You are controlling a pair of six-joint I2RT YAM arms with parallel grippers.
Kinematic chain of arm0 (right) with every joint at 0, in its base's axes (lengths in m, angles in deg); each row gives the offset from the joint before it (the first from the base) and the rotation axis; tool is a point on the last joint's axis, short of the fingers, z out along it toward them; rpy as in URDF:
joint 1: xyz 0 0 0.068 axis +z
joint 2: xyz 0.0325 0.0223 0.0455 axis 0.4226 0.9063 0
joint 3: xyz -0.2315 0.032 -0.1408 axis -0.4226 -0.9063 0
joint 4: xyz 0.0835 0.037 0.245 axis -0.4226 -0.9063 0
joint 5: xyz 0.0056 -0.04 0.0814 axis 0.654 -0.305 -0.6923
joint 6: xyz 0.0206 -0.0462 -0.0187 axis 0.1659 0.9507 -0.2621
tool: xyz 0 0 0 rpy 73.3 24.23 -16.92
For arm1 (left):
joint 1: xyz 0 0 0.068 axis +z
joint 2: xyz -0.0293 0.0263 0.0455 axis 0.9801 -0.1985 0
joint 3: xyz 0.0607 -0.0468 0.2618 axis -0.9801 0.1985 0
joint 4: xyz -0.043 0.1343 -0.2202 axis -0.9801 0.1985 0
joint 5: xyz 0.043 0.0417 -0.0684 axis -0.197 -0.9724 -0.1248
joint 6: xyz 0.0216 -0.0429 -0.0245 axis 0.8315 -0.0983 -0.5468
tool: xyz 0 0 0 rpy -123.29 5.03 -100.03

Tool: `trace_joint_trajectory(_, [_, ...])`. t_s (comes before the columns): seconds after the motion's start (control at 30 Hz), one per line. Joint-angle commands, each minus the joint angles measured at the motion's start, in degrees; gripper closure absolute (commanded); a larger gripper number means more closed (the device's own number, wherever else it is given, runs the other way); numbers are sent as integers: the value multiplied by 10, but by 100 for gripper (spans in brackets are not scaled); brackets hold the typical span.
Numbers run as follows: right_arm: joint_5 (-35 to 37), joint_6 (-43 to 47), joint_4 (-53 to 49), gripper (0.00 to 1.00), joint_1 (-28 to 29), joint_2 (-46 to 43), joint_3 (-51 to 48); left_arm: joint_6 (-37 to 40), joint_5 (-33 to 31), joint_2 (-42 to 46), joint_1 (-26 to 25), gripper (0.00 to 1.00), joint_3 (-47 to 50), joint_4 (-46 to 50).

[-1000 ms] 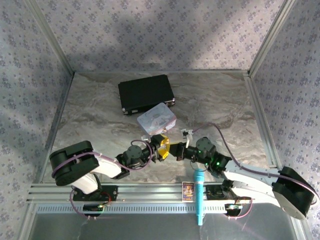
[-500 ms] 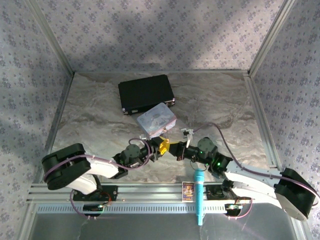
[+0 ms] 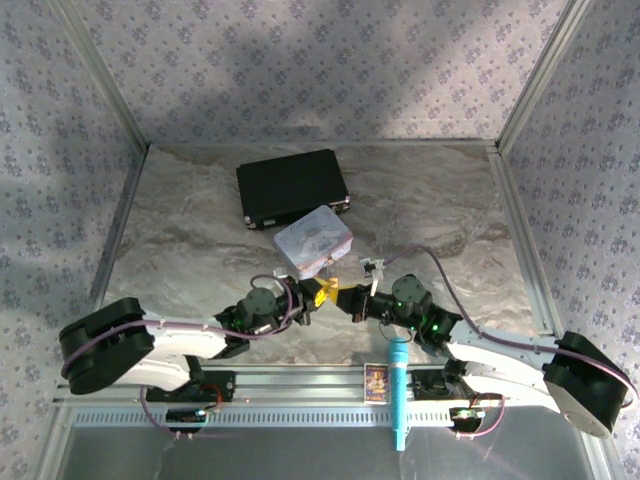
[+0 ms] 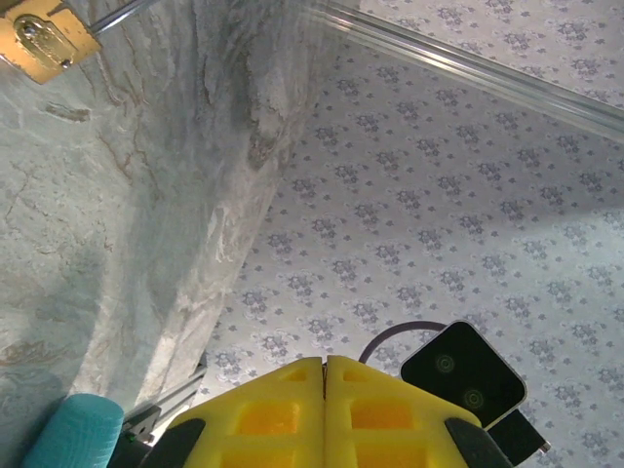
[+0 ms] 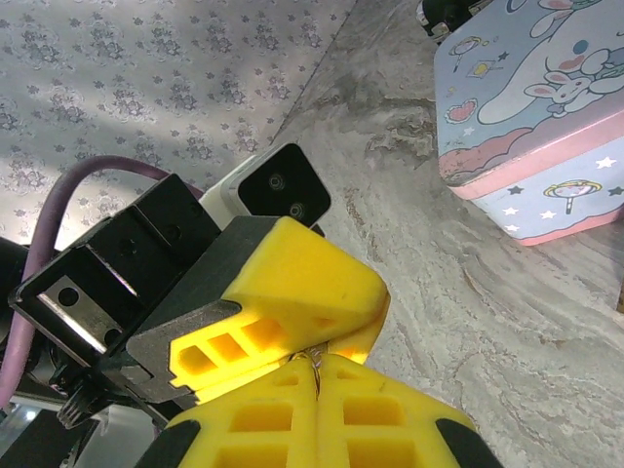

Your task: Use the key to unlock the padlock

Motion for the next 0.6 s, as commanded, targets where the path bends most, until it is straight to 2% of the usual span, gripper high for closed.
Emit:
trace_joint_trajectory(0.0, [3,6,-20,100,1,-2,1,26,-6,35,10,99,-4,29])
trace_joint_trajectory(0.23, [8,2,-20,100,0,-4,1,84,5,71,19,100,-29,110])
trace_joint_trajectory(0.3, [4,-5,-16,100,-1,-4,1,123,-3,88,19,100,-42,143])
trace_joint_trajectory(0.33, [2,-14,-14,92,-2,-4,4,148,-8,97,19,100,-49,160])
trace_joint_trajectory(0.37, [-3,-25,-9,64,-6,-3,7,182,-13,109,19,100,-59,177])
trace_joint_trajectory(0.4, [-9,-34,-5,40,-11,-5,13,219,-20,123,18,100,-70,197])
trace_joint_trajectory(0.43, [-12,-40,-5,27,-15,-6,19,249,-25,135,19,100,-78,214])
trace_joint_trajectory(0.47, [-15,-44,-3,19,-18,-7,27,286,-32,151,19,100,-86,227])
trace_joint_trajectory(0.5, [-18,-44,6,17,-19,-8,34,323,-36,167,20,100,-94,236])
trace_joint_trajectory(0.57, [-29,-55,46,18,-25,-1,45,375,-40,194,23,100,-107,259])
